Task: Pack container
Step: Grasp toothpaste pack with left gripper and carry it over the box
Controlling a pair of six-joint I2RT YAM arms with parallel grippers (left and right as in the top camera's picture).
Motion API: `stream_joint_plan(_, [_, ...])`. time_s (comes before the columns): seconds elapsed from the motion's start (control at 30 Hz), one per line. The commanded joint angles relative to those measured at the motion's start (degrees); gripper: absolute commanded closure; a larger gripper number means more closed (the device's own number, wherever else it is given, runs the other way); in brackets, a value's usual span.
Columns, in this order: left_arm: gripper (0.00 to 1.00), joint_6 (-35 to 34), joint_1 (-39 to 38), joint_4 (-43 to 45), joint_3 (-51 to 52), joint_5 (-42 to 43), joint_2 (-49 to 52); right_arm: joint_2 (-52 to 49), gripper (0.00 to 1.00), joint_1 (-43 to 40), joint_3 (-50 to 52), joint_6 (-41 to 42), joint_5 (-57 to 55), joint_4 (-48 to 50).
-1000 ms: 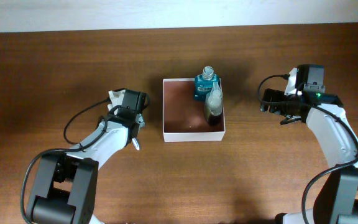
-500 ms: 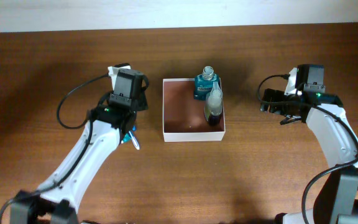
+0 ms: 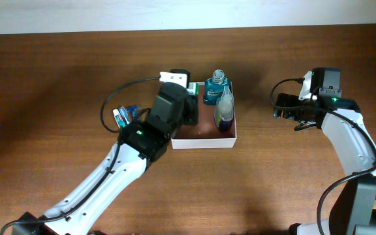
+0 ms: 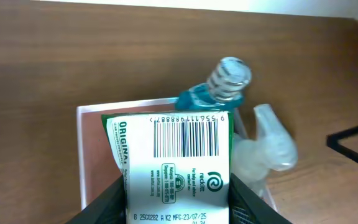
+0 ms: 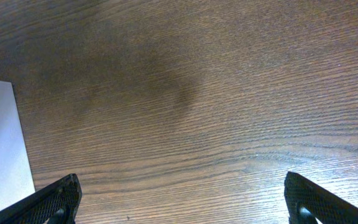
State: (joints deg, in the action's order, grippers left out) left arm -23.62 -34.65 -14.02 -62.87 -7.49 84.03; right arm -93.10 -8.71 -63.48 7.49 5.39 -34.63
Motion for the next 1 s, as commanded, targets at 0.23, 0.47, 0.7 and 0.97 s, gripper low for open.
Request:
stream_joint_plan(0.23, [0.59,-1.2,-2.84,5.84,-1.25,-2.71,11.34,-0.07,0.01,-0.31,0.22,0.11,-0.31,-0.02])
stream_joint_plan(0.47, [0.64,-4.22,-2.86,5.86,-1.25,-6.69,14.75,-0.07,0.01,-0.31,0.22,0.11,-0.31,-0.02])
stream_joint_plan(0.7, [0.64,-4.85,-3.02,6.54,-1.25,-8.04,16.33,-0.07,0.01,-0.31,0.22,0.11,-0.31,-0.02])
stream_joint_plan(0.97, [0.5,-4.83,-3.06,7.13,-1.27,-8.87,16.41,-0.07,0.01,-0.31,0.22,0.11,-0.28,-0.02])
